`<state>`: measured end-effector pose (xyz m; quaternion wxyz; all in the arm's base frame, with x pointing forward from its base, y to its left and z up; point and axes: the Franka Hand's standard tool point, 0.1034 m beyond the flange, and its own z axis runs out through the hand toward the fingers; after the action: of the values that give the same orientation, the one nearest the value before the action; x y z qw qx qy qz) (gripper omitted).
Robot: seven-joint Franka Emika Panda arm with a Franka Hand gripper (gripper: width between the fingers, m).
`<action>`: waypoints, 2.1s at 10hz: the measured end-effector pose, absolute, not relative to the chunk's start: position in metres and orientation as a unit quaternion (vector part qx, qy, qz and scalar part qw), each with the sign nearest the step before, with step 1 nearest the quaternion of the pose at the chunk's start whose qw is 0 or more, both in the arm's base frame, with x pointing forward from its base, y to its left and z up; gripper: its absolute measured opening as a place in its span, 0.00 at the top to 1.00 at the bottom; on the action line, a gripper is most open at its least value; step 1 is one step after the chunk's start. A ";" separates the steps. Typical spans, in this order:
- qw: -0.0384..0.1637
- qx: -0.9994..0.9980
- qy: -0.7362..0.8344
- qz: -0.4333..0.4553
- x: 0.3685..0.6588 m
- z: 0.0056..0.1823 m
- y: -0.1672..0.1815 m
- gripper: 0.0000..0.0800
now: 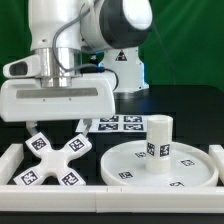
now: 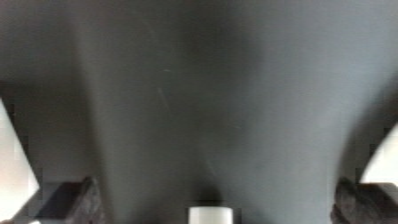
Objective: Assemble round table
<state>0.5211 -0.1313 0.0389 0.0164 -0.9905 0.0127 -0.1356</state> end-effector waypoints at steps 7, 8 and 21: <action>0.071 -0.991 0.019 -0.109 0.566 0.103 -0.130 0.19; 0.074 -0.992 0.010 -0.104 0.578 0.110 -0.129 0.19; 0.143 -0.976 0.007 0.162 0.600 0.088 -0.107 0.19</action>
Offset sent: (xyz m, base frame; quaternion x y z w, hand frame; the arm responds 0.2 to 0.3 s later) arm 0.0166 -0.0107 0.0448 -0.0267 -0.0638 -0.0008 0.9976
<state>0.5995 -0.1074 0.0877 0.1435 -0.9763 0.0069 0.1621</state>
